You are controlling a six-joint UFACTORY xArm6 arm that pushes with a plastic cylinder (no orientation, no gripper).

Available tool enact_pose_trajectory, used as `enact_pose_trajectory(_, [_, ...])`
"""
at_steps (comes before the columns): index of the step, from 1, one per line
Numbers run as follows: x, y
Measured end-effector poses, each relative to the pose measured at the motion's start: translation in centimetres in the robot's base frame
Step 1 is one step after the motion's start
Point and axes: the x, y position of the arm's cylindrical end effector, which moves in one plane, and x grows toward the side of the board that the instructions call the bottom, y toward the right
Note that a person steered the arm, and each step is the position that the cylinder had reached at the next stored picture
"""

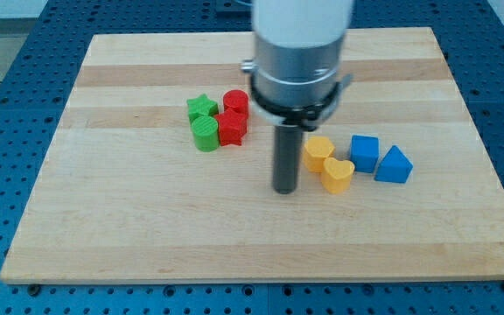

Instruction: Place the green starred star diagonal to the yellow blocks

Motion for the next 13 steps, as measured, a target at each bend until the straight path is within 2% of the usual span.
enact_pose_trajectory(2, [-2.3, -12.4])
enact_pose_trajectory(3, [-6.6, -16.5])
enact_pose_trajectory(4, [-12.5, -15.6])
enact_pose_trajectory(5, [-14.3, -10.2])
enact_pose_trajectory(6, [-12.1, -5.4])
enact_pose_trajectory(7, [-9.6, -3.5])
enact_pose_trajectory(9, [-7.5, -5.2])
enact_pose_trajectory(10, [-3.2, -5.0])
enact_pose_trajectory(11, [-2.4, -4.4])
enact_pose_trajectory(12, [-4.9, -8.4])
enact_pose_trajectory(13, [-7.3, -9.7])
